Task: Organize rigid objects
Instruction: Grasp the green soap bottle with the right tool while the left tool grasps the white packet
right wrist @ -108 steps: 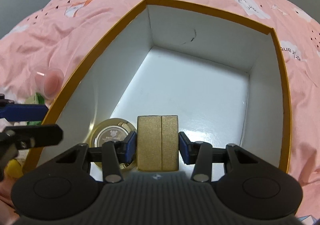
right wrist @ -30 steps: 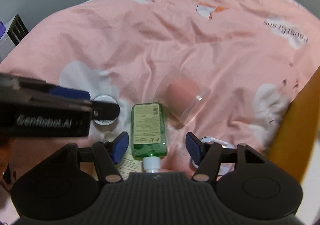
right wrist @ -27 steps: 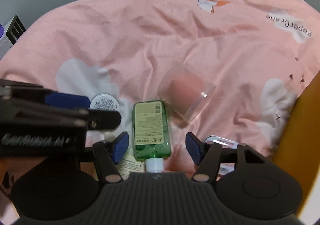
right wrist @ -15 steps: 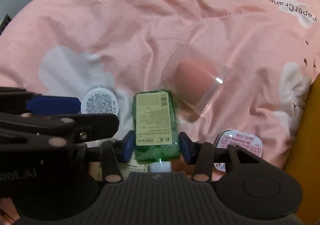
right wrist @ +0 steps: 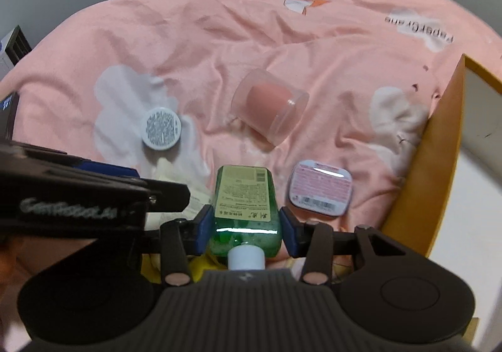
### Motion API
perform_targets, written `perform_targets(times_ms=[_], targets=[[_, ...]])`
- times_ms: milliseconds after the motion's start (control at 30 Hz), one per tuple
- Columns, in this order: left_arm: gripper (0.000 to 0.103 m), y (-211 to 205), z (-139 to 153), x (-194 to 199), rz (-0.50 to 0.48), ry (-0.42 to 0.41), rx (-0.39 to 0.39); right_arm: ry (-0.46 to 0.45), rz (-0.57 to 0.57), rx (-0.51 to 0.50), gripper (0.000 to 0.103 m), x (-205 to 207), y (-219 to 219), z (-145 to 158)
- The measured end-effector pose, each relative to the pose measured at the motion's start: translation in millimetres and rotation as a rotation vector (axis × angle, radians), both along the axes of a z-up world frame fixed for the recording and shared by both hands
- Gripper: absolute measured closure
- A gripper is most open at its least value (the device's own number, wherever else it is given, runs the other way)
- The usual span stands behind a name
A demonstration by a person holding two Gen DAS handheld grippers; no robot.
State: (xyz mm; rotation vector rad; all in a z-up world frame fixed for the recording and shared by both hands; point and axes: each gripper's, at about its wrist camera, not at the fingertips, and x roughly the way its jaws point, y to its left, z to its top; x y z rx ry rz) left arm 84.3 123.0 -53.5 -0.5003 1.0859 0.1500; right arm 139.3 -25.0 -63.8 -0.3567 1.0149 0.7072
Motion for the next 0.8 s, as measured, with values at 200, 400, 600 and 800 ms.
perform_targets(times_ms=[200,400,600,800], targets=[[0.028,-0.8,-11.2,0.9,-0.025,0.051,0.001,-0.061,0.035,-0.039,0.058,-8.9,1.1,-3.1],[0.026,3.9,-29.9,6.4,-0.022,0.076,-0.036,-0.088,0.092,-0.112,0.058,-6.6,5.1,-7.3],[0.042,11.0,-40.7,10.0,-0.018,0.088,-0.091,-0.075,0.105,-0.125,0.058,-1.2,6.8,-8.5],[0.060,2.3,-23.8,3.2,-0.046,0.022,-0.091,-0.064,0.124,-0.133,0.058,-0.2,8.2,-8.3]])
